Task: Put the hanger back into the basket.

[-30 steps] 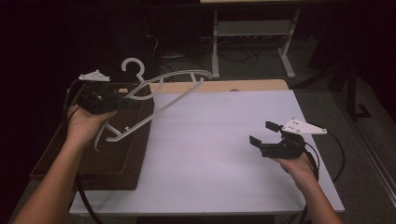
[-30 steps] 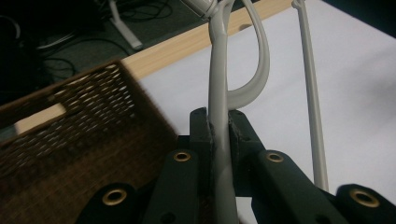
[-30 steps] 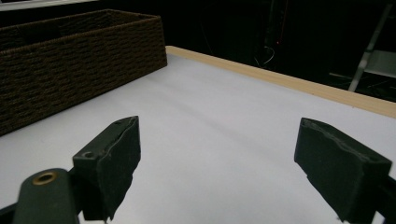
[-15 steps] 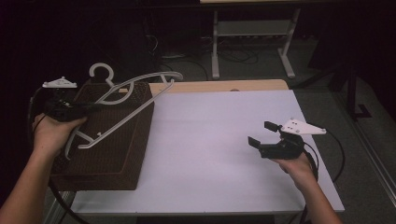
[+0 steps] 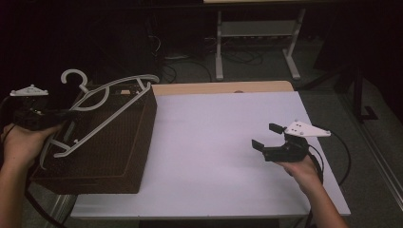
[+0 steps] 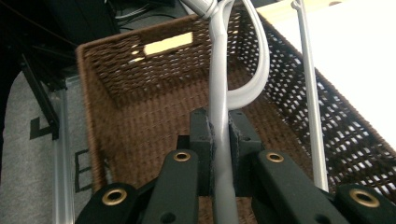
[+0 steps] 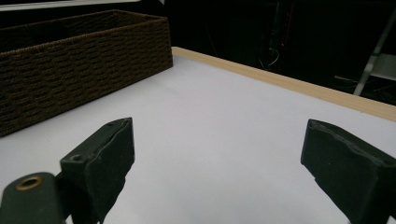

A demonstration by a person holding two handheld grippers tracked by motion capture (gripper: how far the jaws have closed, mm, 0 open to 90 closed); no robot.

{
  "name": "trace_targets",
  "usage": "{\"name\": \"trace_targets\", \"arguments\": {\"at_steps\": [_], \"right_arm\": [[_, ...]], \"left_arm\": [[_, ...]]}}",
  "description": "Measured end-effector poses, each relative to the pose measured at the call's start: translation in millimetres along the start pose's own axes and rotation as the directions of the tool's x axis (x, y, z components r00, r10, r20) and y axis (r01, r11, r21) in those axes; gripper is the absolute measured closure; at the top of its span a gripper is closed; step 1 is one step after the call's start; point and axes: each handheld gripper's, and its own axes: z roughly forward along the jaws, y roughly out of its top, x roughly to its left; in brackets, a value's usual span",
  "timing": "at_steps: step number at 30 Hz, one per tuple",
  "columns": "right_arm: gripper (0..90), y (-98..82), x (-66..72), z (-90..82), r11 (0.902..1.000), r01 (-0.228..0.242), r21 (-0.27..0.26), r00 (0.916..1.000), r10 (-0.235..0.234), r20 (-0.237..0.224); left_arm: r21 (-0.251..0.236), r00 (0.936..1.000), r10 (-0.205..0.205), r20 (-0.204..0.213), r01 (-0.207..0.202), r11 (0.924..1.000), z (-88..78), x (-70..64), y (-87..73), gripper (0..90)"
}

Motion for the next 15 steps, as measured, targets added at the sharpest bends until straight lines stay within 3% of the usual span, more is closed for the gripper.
{"name": "trace_targets", "arguments": {"at_steps": [8,15], "right_arm": [[9.1,-0.7,-0.3,1.2,1.0,0.008,0.004,1.0,-0.008,0.004],[9.2,-1.2,-0.1,1.4,0.9999,0.0,0.014,1.0,0.0,0.004]], "left_arm": [[0.023,0.9991,-0.009,-0.041,0.01,0.9997,1.8,22.6,-13.8,82.9],[0.051,0.9989,-0.012,-0.045,0.015,0.9986,13.8,33.6,-25.2,82.9]]}}
